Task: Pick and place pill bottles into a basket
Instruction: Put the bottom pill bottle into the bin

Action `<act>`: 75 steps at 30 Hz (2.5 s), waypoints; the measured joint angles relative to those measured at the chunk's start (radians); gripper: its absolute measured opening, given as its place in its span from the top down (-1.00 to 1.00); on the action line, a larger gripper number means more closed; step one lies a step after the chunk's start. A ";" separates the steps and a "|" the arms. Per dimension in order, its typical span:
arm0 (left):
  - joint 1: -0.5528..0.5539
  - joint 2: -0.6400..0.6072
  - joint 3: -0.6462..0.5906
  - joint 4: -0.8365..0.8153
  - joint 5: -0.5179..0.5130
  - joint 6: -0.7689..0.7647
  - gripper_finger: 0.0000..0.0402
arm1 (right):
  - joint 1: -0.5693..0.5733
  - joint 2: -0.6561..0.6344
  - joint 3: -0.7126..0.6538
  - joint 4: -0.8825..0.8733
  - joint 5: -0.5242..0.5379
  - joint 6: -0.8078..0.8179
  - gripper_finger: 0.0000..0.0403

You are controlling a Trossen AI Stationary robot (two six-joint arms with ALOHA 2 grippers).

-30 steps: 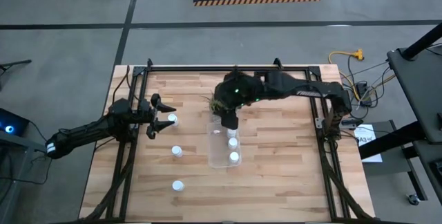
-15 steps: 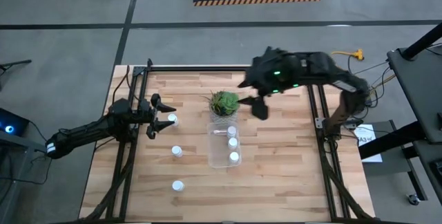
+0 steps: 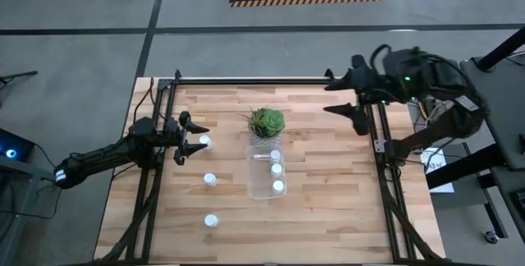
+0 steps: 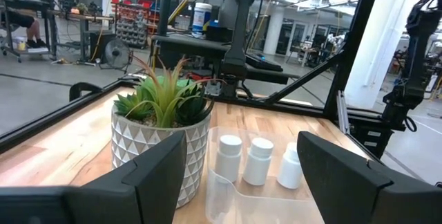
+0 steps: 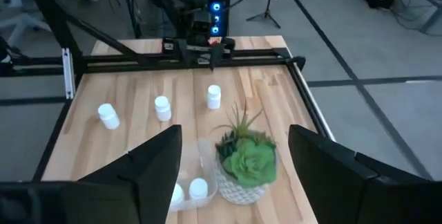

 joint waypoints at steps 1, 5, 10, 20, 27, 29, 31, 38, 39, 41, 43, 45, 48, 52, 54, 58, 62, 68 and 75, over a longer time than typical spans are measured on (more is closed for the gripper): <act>0.000 0.000 0.000 0.000 0.000 0.000 -0.29 | 0.000 -0.032 -0.045 0.021 0.012 0.010 -0.25; 0.000 0.000 0.000 0.000 0.000 0.000 -0.29 | 0.000 -0.168 -0.252 0.145 0.079 0.056 -0.23; 0.000 -0.001 0.000 0.000 0.000 0.000 -0.29 | 0.000 -0.329 -0.532 0.452 0.083 0.079 -0.25; 0.000 0.000 0.000 0.000 0.000 0.000 -0.29 | 0.001 -0.571 -1.011 1.135 0.038 0.169 -0.29; 0.000 -0.001 0.000 0.000 0.000 0.000 -0.29 | 0.001 -0.763 -1.263 1.509 -0.066 0.265 -0.29; 0.000 0.000 0.000 0.000 0.000 0.000 -0.29 | 0.003 -0.822 -1.322 1.604 -0.126 0.265 -0.29; 0.000 -0.001 0.000 0.000 0.000 0.000 -0.29 | 0.003 -0.876 -1.369 1.670 -0.157 0.263 -0.29; 0.000 0.000 0.000 0.000 0.000 0.000 -0.29 | 0.002 -1.075 -1.488 1.687 -0.108 0.193 -0.29; 0.000 0.000 0.000 0.000 0.000 0.000 -0.29 | 0.002 -1.102 -1.502 1.688 -0.099 0.185 -0.29; 0.000 0.000 0.000 0.000 0.000 0.000 -0.29 | 0.002 -1.158 -1.533 1.685 -0.079 0.160 -0.29; 0.000 0.001 0.000 0.000 0.000 0.000 -0.29 | 0.002 -1.213 -1.567 1.684 -0.053 0.134 -0.29; 0.000 -0.001 0.000 0.000 0.000 0.000 -0.29 | 0.002 -1.269 -1.602 1.683 -0.010 0.115 -0.29; 0.000 -0.001 0.000 0.000 0.000 0.000 -0.29 | 0.002 -1.274 -1.643 1.730 0.038 0.074 -0.29; 0.000 0.003 0.000 0.000 0.000 0.000 -0.29 | 0.002 -1.258 -1.683 1.775 0.052 0.047 -0.29; 0.000 0.004 0.000 0.000 0.000 0.000 -0.29 | 0.002 -1.269 -1.708 1.779 0.052 0.056 -0.29; 0.000 0.005 0.000 0.000 0.000 0.000 -0.29 | 0.002 -1.275 -1.779 1.805 0.050 0.067 -0.29; 0.000 0.008 0.000 0.000 0.000 0.000 -0.29 | 0.002 -1.275 -1.864 1.850 0.049 0.090 -0.29; 0.000 0.011 0.000 0.000 0.001 0.000 -0.29 | 0.002 -1.269 -1.917 1.751 0.053 0.078 -0.29; 0.000 0.011 0.000 0.000 0.000 0.000 -0.29 | 0.002 -1.242 -1.917 1.491 0.054 -0.018 -0.29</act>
